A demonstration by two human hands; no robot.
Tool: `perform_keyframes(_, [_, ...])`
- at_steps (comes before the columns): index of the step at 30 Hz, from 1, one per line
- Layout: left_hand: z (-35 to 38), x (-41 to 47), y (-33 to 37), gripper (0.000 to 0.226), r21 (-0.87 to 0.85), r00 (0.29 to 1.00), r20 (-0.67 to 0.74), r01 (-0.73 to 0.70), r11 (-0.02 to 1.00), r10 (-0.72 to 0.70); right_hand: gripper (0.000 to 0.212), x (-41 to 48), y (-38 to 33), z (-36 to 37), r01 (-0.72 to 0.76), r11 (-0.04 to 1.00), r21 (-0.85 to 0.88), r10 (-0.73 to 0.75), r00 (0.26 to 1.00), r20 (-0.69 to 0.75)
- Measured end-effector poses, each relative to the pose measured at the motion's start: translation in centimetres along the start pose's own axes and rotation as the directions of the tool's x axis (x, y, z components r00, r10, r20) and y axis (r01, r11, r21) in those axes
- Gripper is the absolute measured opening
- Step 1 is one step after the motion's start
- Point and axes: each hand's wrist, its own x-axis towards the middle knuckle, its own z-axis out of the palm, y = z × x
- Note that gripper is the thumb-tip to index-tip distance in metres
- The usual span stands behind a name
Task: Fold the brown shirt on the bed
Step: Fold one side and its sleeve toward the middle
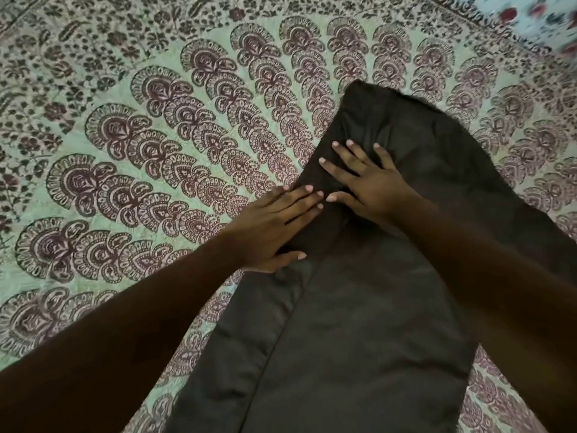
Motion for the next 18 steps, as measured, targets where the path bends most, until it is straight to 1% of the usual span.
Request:
perform_keyframes(2, [0.4,0.5,-0.6,0.092,-0.003,0.999,0.047,0.020,1.000,-0.020,0.079,0.7,0.7,-0.3,-0.046,0.999,-0.018,0.046,0.999,0.029])
perform_keyframes(4, [0.7,0.2,-0.6,0.093,-0.006,0.997,0.055,0.049,0.999,-0.049,0.073,1.6,1.4,-0.8,-0.048,0.998,-0.046,0.050,0.998,0.030])
perform_keyframes(8, [0.9,0.4,-0.7,0.096,-0.008,0.995,0.078,0.057,0.998,-0.056,0.073,3.7,3.4,-1.8,0.003,0.998,-0.067,-0.001,1.000,0.024])
perform_keyframes(10, [0.9,0.5,-0.9,0.097,-0.012,0.994,0.098,0.055,0.998,-0.054,0.075,4.9,4.3,-2.2,-0.031,0.998,-0.057,0.034,0.998,0.044])
perform_keyframes(12, [1.0,0.6,-1.1,0.098,-0.023,0.993,0.109,0.050,0.998,-0.047,0.078,6.0,4.9,-2.9,-0.089,0.996,-0.007,0.089,0.996,0.006])
perform_keyframes(13, [1.0,0.6,-1.1,0.098,-0.027,0.992,0.115,0.048,0.998,-0.044,0.076,6.5,5.1,-3.1,-0.119,0.992,0.033,0.121,0.992,-0.045])
perform_keyframes(14, [1.0,0.6,-1.1,0.098,-0.030,0.992,0.119,0.046,0.999,-0.042,0.071,6.8,5.0,-3.3,-0.156,0.985,0.068,0.164,0.978,-0.127])
perform_keyframes(15, [0.9,0.7,-1.1,0.098,-0.031,0.992,0.121,0.045,0.999,-0.041,0.064,7.3,5.1,-3.5,-0.212,0.972,0.105,0.231,0.949,-0.213])
perform_keyframes(16, [0.9,0.7,-1.2,0.098,-0.031,0.992,0.119,0.046,0.998,-0.042,0.058,8.0,5.0,-3.8,-0.290,0.945,0.153,0.322,0.908,-0.268])
perform_keyframes(17, [0.9,0.8,-1.2,0.098,-0.033,0.993,0.114,0.047,0.998,-0.043,0.055,8.6,4.9,-4.2,-0.379,0.903,0.204,0.425,0.861,-0.279])
perform_keyframes(18, [0.9,0.8,-1.2,0.098,-0.036,0.993,0.114,0.046,0.998,-0.041,0.055,9.2,4.9,-4.7,-0.466,0.848,0.253,0.523,0.815,-0.251])
